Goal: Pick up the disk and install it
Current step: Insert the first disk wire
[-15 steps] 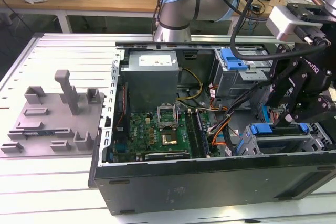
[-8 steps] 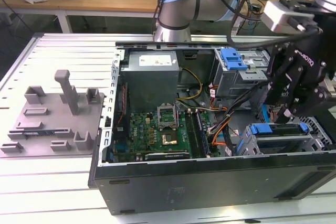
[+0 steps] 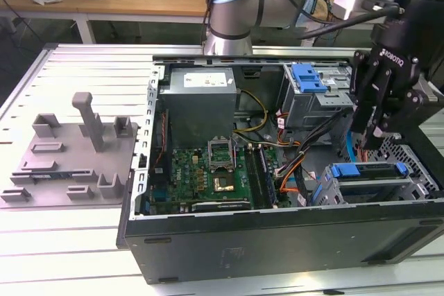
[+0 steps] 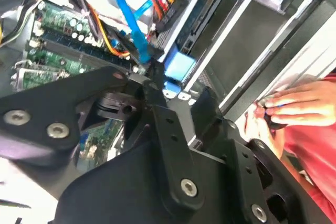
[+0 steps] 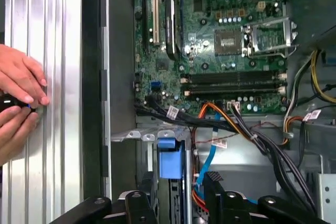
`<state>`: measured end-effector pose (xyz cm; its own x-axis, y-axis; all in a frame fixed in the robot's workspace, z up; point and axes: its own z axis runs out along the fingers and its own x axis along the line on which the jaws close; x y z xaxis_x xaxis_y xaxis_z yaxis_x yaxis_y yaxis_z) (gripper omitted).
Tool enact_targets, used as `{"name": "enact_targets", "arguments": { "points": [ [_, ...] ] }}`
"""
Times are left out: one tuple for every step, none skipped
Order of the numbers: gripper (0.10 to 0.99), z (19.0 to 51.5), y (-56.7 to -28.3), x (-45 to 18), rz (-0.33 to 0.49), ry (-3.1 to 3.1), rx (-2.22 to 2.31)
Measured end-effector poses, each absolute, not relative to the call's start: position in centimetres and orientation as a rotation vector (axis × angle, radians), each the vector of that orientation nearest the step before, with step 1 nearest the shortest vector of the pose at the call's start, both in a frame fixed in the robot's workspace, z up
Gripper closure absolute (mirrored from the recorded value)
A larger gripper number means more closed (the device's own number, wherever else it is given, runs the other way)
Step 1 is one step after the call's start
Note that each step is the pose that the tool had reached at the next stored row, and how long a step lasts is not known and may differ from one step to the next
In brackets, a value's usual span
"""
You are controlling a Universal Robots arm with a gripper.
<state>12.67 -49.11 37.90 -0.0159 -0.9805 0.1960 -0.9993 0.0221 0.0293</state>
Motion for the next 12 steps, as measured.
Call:
{"name": "enact_targets", "arguments": {
  "points": [
    [0.667,38.0,-48.8,12.6,0.206,-2.126,2.082],
    [0.667,38.1,-48.5,12.6,0.227,-2.127,2.08],
    [0.737,38.5,-47.9,12.6,0.241,-2.131,2.082],
    [0.737,38.7,-47.7,12.5,0.246,-2.133,2.083],
    [0.737,38.9,-47.4,12.5,0.25,-2.136,2.084],
    [0.737,39.1,-46.9,12.5,0.256,-2.139,2.086],
    [0.737,39.2,-46.3,12.5,0.271,-2.146,2.09],
    [0.737,39.2,-45.9,12.5,0.295,-2.155,2.094],
    [0.737,39.2,-45.6,12.5,0.317,-2.16,2.096],
    [0.737,39.2,-45.3,12.5,0.343,-2.165,2.097],
    [0.737,39.2,-45.1,12.5,0.374,-2.164,2.094],
    [0.737,39.2,-44.9,12.5,0.404,-2.158,2.087]
  ]
}}
